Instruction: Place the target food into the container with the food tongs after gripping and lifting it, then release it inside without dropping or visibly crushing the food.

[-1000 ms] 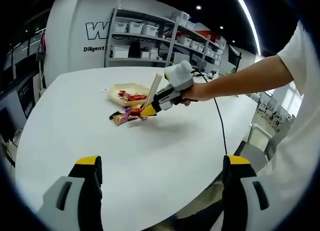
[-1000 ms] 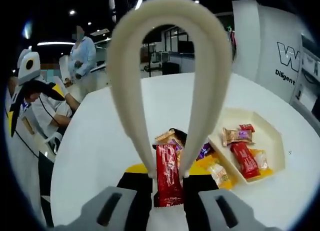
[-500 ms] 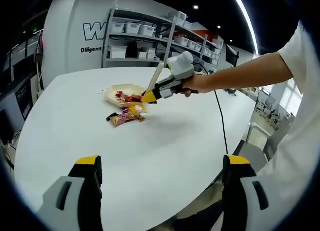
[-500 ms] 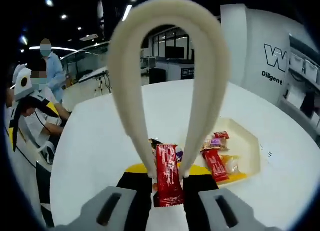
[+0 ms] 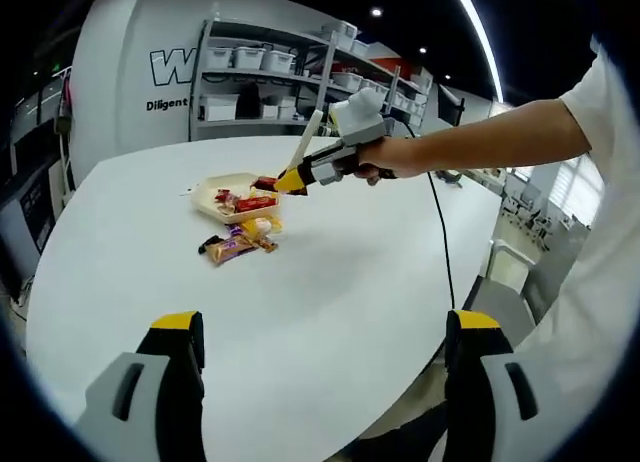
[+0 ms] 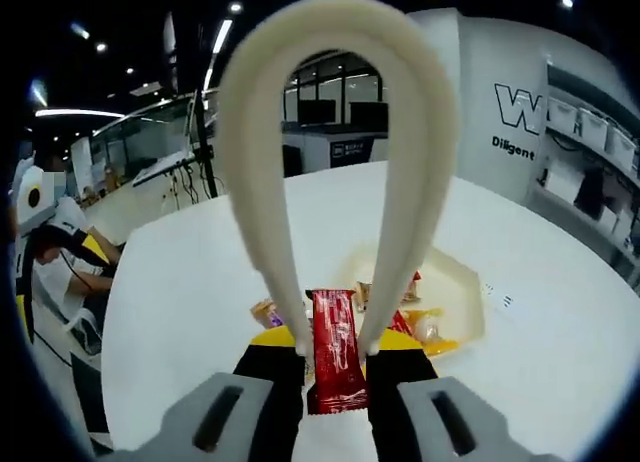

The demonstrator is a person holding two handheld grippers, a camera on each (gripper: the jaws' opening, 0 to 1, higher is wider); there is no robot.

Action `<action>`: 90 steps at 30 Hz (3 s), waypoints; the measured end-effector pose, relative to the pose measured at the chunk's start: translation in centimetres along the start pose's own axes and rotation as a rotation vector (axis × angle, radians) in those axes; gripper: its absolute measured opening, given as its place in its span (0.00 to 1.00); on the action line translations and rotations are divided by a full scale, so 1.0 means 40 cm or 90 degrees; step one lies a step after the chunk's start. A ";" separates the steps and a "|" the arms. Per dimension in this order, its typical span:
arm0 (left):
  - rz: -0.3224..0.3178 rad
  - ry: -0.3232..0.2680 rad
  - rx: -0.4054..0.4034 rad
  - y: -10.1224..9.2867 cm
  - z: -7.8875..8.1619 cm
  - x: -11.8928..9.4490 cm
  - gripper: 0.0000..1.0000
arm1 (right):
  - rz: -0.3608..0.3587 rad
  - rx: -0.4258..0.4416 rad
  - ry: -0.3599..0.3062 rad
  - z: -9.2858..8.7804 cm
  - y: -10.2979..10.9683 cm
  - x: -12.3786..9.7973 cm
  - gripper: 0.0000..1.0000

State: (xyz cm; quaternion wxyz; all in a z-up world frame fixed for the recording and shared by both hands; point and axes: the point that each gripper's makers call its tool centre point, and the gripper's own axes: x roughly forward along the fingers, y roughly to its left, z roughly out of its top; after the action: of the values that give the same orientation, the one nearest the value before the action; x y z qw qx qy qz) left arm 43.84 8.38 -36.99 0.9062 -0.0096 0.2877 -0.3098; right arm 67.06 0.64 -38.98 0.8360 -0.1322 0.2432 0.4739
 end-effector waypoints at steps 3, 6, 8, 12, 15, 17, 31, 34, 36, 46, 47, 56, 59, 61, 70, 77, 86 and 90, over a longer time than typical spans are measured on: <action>-0.006 0.002 0.006 -0.003 0.001 0.005 0.99 | -0.007 -0.001 -0.002 0.001 0.001 -0.014 0.17; -0.010 0.003 0.011 -0.005 0.001 0.007 0.99 | -0.012 0.004 -0.004 0.001 0.000 -0.029 0.17; -0.014 0.003 0.011 -0.005 0.002 0.010 0.99 | -0.021 0.009 -0.005 0.003 -0.004 -0.040 0.17; -0.021 0.008 0.016 -0.008 0.000 0.017 0.99 | -0.044 0.025 -0.004 0.002 -0.021 -0.053 0.17; -0.028 0.006 0.019 -0.011 0.006 0.023 0.99 | -0.051 0.039 -0.011 0.008 -0.029 -0.064 0.17; -0.031 0.006 0.020 -0.012 0.009 0.028 0.99 | -0.058 0.040 -0.007 0.006 -0.035 -0.067 0.17; -0.040 0.018 0.036 -0.009 0.006 0.049 0.99 | -0.093 0.070 -0.001 0.017 -0.089 -0.072 0.17; -0.040 0.018 0.036 -0.007 0.009 0.052 0.99 | -0.100 0.087 -0.006 0.029 -0.116 -0.061 0.17; -0.041 0.018 0.034 -0.008 0.010 0.053 0.99 | -0.100 0.090 -0.009 0.035 -0.118 -0.058 0.17; -0.045 0.016 0.031 -0.005 0.016 0.064 0.99 | -0.100 0.083 0.004 0.042 -0.149 -0.032 0.17; -0.046 0.016 0.031 -0.006 0.016 0.065 0.99 | -0.100 0.083 0.004 0.044 -0.153 -0.029 0.17; -0.048 0.015 0.030 -0.003 0.017 0.065 0.99 | -0.100 0.079 0.011 0.055 -0.166 0.000 0.17; -0.050 0.016 0.029 -0.004 0.013 0.064 0.99 | -0.099 0.075 0.019 0.052 -0.160 0.014 0.17; -0.049 0.017 0.029 -0.002 0.011 0.063 0.99 | -0.099 0.073 0.022 0.051 -0.157 0.020 0.17; -0.052 0.019 0.024 0.004 0.005 0.055 0.99 | -0.102 0.070 0.038 0.043 -0.150 0.050 0.17; -0.053 0.021 0.030 0.011 0.013 0.056 0.99 | -0.104 0.077 0.047 0.035 -0.152 0.065 0.17; -0.053 0.026 0.029 0.014 0.009 0.055 0.99 | -0.097 0.078 0.071 0.004 -0.135 0.103 0.17; -0.052 0.030 0.027 0.019 0.004 0.054 0.99 | -0.091 0.071 0.083 -0.008 -0.125 0.127 0.17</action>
State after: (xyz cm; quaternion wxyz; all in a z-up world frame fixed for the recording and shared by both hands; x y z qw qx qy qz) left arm 45.72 7.73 -38.14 0.8858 0.0053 0.3019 -0.3525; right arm 73.45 1.62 -41.99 0.8562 -0.1331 0.3131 0.3888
